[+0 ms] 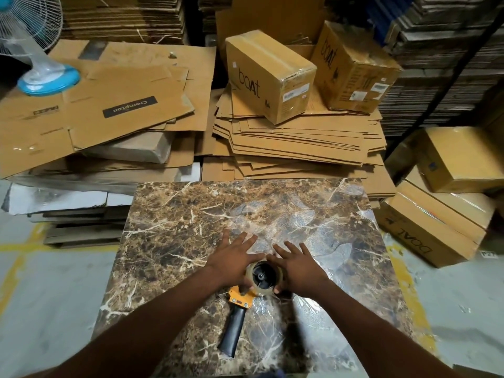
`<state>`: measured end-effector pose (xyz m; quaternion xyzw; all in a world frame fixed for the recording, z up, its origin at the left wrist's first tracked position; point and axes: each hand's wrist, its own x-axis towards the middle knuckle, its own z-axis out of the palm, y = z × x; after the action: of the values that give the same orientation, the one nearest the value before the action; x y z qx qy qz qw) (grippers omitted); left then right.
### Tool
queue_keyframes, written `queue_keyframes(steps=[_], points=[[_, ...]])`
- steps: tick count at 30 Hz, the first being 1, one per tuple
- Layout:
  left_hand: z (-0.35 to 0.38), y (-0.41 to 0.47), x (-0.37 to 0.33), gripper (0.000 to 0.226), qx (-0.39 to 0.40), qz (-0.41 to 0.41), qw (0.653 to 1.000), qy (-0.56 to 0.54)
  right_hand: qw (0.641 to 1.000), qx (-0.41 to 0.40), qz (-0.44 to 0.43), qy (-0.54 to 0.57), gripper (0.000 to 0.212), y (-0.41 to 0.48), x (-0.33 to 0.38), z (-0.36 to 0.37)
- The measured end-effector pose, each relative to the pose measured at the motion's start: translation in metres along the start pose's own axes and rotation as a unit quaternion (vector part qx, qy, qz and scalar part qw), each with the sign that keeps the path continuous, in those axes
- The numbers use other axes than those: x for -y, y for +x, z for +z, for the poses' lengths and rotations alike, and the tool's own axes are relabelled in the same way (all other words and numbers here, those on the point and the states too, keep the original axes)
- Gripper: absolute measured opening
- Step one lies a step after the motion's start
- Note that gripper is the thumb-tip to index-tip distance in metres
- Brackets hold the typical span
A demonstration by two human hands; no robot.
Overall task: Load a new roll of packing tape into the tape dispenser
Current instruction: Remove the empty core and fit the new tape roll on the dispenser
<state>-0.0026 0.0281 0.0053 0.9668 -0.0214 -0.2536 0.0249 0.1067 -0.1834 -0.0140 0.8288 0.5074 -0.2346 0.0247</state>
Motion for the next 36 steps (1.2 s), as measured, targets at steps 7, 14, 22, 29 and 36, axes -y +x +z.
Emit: queue_keyframes(steps=[7, 14, 22, 29, 36], points=[[-0.004, 0.003, -0.001, 0.100, 0.024, -0.015, 0.999, 0.032, 1.000, 0.010, -0.006, 0.000, 0.098, 0.004, -0.001, 0.001], [0.003, 0.003, 0.009, 0.095, 0.030, -0.014, 0.999, 0.016, 0.999, 0.026, -0.019, 0.013, 0.097, 0.007, 0.002, -0.002], [0.012, 0.003, 0.012, 0.093, 0.031, -0.019, 0.999, 0.031, 0.999, 0.018, -0.025, -0.017, 0.095, 0.011, 0.012, -0.002], [0.009, 0.003, 0.008, 0.092, 0.026, -0.019, 0.999, 0.026, 0.999, 0.027, -0.012, -0.045, 0.097, 0.011, 0.013, -0.003], [0.010, 0.007, 0.005, 0.095, 0.041, -0.018, 0.999, 0.028, 0.998, 0.027, 0.003, -0.048, 0.098, 0.012, 0.013, 0.008]])
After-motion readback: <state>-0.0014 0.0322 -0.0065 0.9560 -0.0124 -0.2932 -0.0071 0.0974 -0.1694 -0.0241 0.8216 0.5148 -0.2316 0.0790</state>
